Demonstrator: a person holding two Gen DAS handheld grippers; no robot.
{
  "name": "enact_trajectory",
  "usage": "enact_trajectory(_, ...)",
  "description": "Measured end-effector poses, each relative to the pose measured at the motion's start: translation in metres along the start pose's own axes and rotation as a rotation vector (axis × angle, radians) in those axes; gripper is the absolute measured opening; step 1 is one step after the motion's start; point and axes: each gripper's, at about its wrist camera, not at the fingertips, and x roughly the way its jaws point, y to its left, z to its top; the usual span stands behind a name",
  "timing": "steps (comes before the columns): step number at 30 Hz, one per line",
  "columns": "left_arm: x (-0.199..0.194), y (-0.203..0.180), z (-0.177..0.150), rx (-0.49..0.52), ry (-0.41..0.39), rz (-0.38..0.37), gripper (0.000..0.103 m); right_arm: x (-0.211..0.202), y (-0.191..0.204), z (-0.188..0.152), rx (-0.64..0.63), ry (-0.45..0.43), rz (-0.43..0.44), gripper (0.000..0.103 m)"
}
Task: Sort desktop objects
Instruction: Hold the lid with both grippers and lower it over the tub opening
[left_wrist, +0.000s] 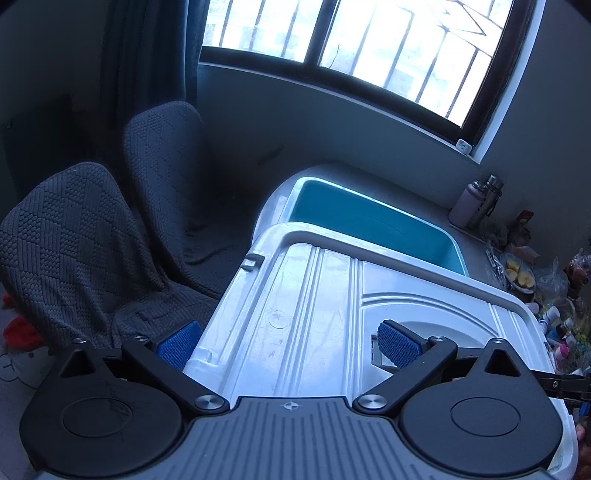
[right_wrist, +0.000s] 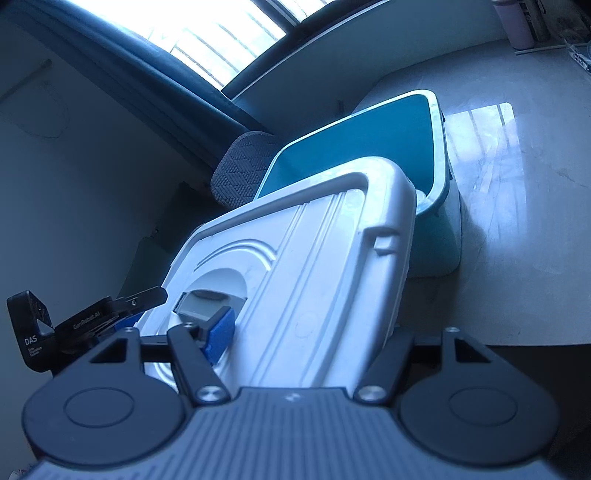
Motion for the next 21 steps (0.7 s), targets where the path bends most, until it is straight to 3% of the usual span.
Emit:
enact_trajectory(12,0.029,-0.016,0.029,0.000,0.015,0.012,0.102,0.016,-0.013,0.040,-0.001,0.010,0.000,0.067)
enact_trajectory(21,0.070,-0.021,0.069,-0.004,0.031,-0.004,0.102,0.043,-0.025,0.083,0.016,0.010,-0.005,0.067)
